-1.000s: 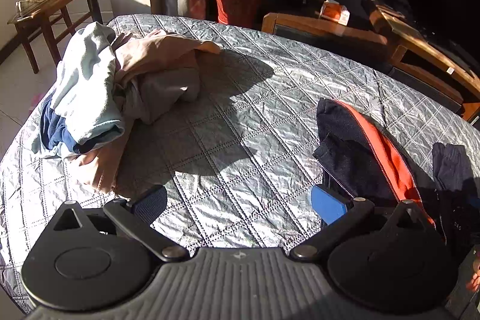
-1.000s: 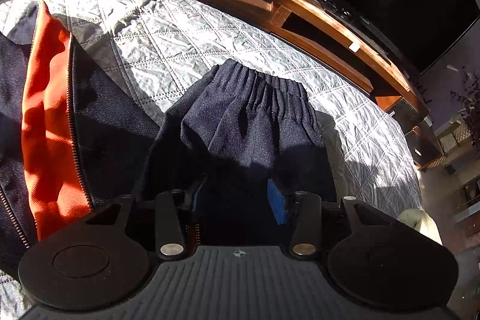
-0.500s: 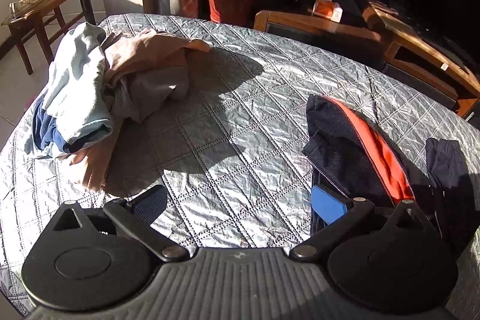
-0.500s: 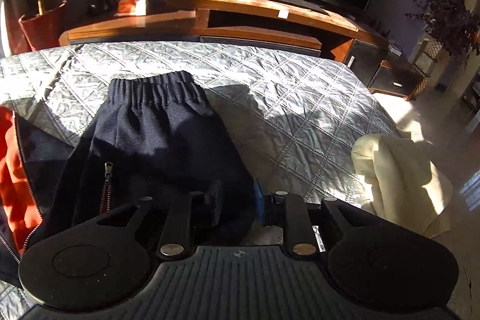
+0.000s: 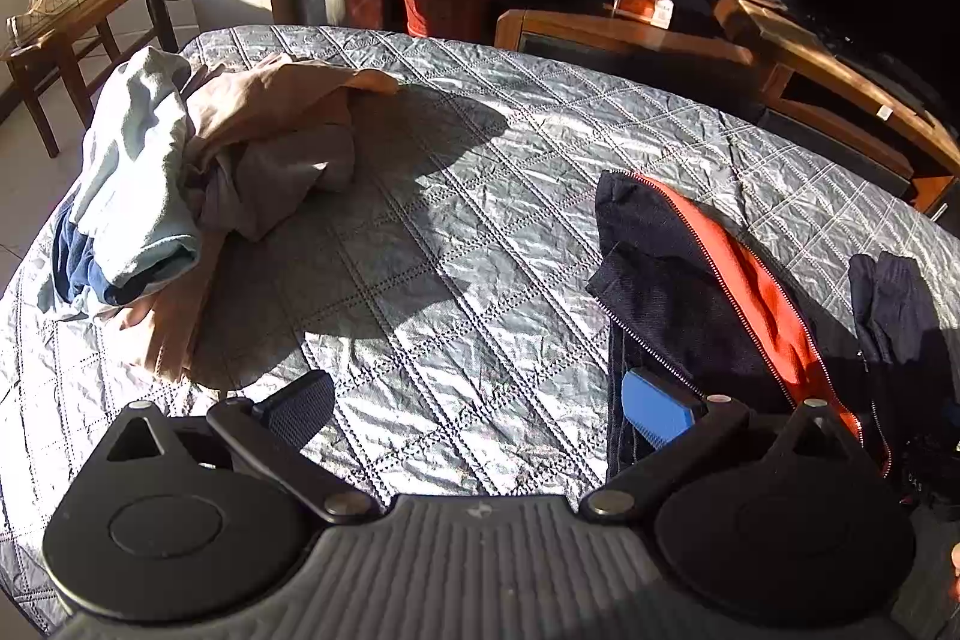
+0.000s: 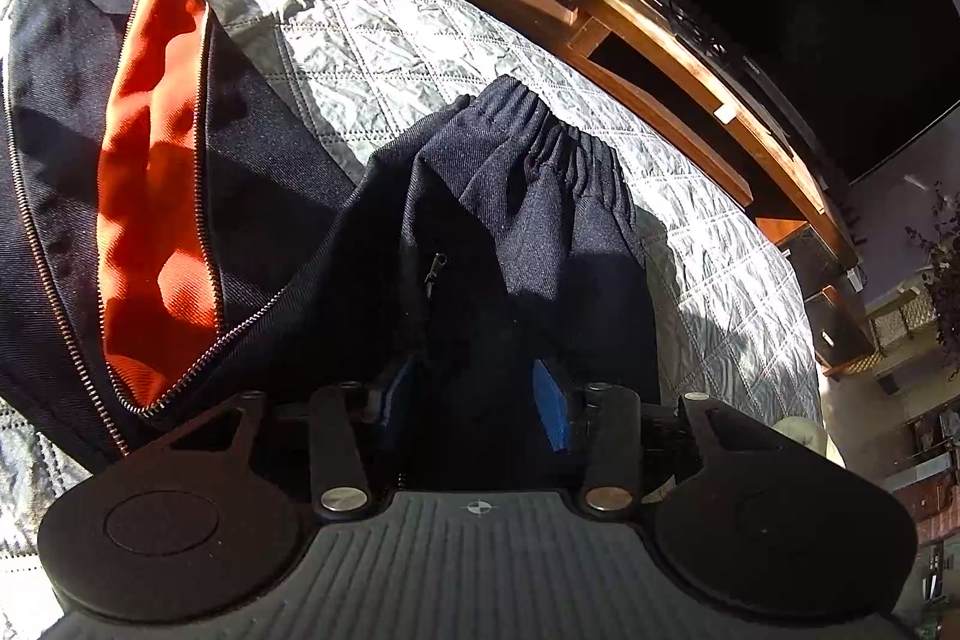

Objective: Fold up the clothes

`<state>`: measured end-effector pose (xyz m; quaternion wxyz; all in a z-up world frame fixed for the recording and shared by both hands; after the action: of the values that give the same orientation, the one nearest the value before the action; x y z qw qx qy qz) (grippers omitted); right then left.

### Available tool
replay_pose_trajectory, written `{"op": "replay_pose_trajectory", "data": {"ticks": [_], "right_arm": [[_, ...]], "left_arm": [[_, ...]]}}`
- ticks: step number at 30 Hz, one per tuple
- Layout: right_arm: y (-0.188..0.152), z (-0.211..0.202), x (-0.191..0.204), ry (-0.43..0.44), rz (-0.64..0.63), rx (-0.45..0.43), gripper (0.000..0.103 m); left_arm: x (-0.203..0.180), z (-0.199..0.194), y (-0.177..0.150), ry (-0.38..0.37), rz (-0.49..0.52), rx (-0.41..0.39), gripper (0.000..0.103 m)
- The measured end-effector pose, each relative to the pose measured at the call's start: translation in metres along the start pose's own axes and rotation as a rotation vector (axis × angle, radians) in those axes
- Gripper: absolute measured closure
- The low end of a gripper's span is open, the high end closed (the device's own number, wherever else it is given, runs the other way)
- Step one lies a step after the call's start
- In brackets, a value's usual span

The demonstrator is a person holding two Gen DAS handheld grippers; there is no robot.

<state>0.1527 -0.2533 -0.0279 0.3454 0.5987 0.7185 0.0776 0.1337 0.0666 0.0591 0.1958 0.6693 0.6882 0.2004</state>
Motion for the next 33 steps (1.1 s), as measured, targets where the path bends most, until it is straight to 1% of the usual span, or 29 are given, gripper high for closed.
{"op": "replay_pose_trajectory", "data": {"ticks": [1,2,3,4,7,10,12,13,14,16,17,18,19,20,21,23,25,27,29,31,33], "right_arm": [[0.002,0.002,0.000,-0.002,-0.001,-0.001,0.054],[0.004,0.004,0.000,-0.005,0.000,-0.003,0.062],[0.006,0.002,-0.003,-0.004,0.030,-0.010,0.075],[0.002,0.003,-0.015,0.002,0.105,-0.001,0.102],[-0.007,0.004,-0.048,0.018,0.331,0.025,0.103],[-0.038,0.002,-0.091,0.016,0.582,0.033,0.103],[-0.050,-0.005,-0.100,0.150,0.673,-0.002,0.095],[-0.052,-0.011,-0.098,0.189,0.675,-0.012,0.087],[-0.048,-0.018,-0.091,0.187,0.626,-0.024,0.078],[-0.032,-0.035,-0.067,0.208,0.494,-0.072,0.073],[-0.023,-0.043,-0.054,0.222,0.428,-0.088,0.065],[-0.016,-0.048,-0.041,0.217,0.360,-0.093,0.062],[-0.009,-0.047,-0.027,0.202,0.289,-0.084,0.057],[-0.003,-0.046,-0.014,0.187,0.219,-0.074,0.057],[-0.001,-0.041,-0.009,0.186,0.196,-0.055,0.059],[0.003,-0.030,0.003,0.183,0.151,-0.017,0.067],[0.005,-0.020,0.007,0.156,0.123,0.000,0.068],[0.006,-0.011,0.011,0.166,0.107,0.023,0.068],[0.008,-0.006,0.013,0.142,0.085,0.025,0.068],[0.010,0.003,0.012,0.139,0.094,0.041,0.069],[0.011,0.012,0.010,0.142,0.113,0.061,0.079]], "left_arm": [[-0.001,0.000,0.000,0.000,0.003,0.000,0.001],[-0.002,0.001,0.000,0.001,0.007,0.001,0.001],[-0.002,0.001,0.000,0.001,0.010,0.003,0.001],[-0.003,0.002,-0.001,0.001,0.013,0.005,0.001],[-0.003,0.003,-0.001,0.002,0.018,0.010,0.001],[-0.003,0.002,-0.001,0.000,0.019,0.009,0.001],[-0.003,0.001,-0.001,-0.003,0.014,0.007,0.001],[-0.003,0.001,-0.001,-0.003,0.015,0.007,0.001],[-0.004,0.001,-0.001,-0.002,0.017,0.007,0.001],[-0.005,0.002,-0.001,0.000,0.022,0.007,0.001],[-0.006,0.002,-0.001,0.001,0.024,0.008,0.001],[-0.007,0.003,-0.001,0.001,0.025,0.010,0.001],[-0.008,0.004,-0.001,0.002,0.026,0.012,0.001],[-0.009,0.004,-0.002,0.003,0.027,0.014,0.001],[-0.009,0.005,-0.002,0.002,0.029,0.014,0.001],[-0.011,0.005,-0.002,0.000,0.035,0.014,0.001],[-0.013,0.005,-0.002,-0.003,0.042,0.015,0.001],[-0.014,0.005,-0.003,-0.005,0.046,0.015,0.001],[-0.014,0.005,-0.002,-0.006,0.047,0.016,0.001],[-0.014,0.006,-0.002,-0.005,0.047,0.019,0.001],[-0.014,0.007,-0.003,-0.003,0.050,0.021,0.001]]}}
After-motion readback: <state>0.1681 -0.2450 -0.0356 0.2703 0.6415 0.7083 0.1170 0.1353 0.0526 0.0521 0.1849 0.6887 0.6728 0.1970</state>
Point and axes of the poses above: each gripper's, at about its wrist camera, not at the fingertips, and z roughly the way its jaws point, x to its left, y to its top, the point moved 6 cm from there along z, roughly the way its jaws point, and after that the axes turned 8 degrees about z, right-handed, at the moved point
